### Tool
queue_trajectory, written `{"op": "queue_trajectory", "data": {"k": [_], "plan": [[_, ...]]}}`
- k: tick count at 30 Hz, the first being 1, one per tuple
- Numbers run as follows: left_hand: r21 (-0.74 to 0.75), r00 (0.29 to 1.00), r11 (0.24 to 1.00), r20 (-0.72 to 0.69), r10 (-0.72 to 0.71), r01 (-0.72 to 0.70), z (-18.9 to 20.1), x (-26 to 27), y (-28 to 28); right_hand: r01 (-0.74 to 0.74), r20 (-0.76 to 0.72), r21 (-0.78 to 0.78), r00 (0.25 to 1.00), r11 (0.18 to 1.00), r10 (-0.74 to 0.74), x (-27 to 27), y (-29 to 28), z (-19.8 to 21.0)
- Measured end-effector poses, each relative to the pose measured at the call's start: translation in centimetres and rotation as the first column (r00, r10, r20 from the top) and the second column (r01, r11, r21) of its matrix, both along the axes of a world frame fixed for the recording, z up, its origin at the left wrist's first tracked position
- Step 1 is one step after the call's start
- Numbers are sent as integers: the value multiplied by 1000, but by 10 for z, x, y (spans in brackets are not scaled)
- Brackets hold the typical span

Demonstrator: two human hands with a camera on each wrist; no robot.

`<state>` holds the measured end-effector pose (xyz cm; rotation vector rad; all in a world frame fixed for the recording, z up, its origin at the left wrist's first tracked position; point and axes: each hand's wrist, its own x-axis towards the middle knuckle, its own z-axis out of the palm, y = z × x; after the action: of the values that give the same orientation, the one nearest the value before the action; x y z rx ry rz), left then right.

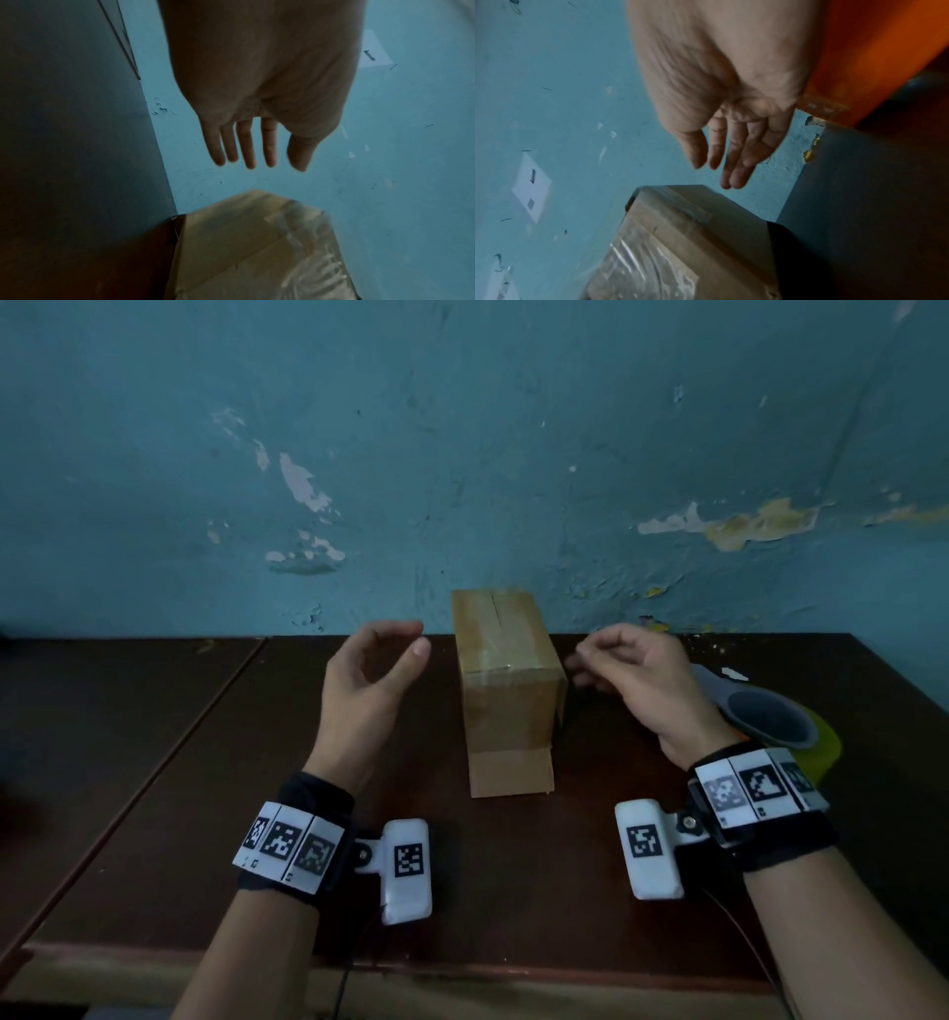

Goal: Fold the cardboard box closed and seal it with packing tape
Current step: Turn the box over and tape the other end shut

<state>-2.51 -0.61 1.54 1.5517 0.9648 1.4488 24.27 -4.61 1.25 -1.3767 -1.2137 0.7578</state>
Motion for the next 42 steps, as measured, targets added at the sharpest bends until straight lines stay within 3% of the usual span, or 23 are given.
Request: {"op": "queue_trajectory", "data": {"k": [2,6,9,13,42], "plan": [[93,998,994,-14,-57,58,4,4,-2,-17,-20,135,1000,991,20,-2,1,4],[156,975,965,-99,-199,212,1,14,-3,-131,91,316,990,940,108,-11,-1,12],[133,964,961,-149,-222,242,-4,21,-4,-243,197,327,963,913,186,-18,-2,14],[118,958,961,-174,-228,250,-5,25,-4,-293,435,243,885,925,166,-22,0,9],[79,930,954,-259,-259,288,-13,18,8,-332,392,131,883,934,259,-19,2,7]]}}
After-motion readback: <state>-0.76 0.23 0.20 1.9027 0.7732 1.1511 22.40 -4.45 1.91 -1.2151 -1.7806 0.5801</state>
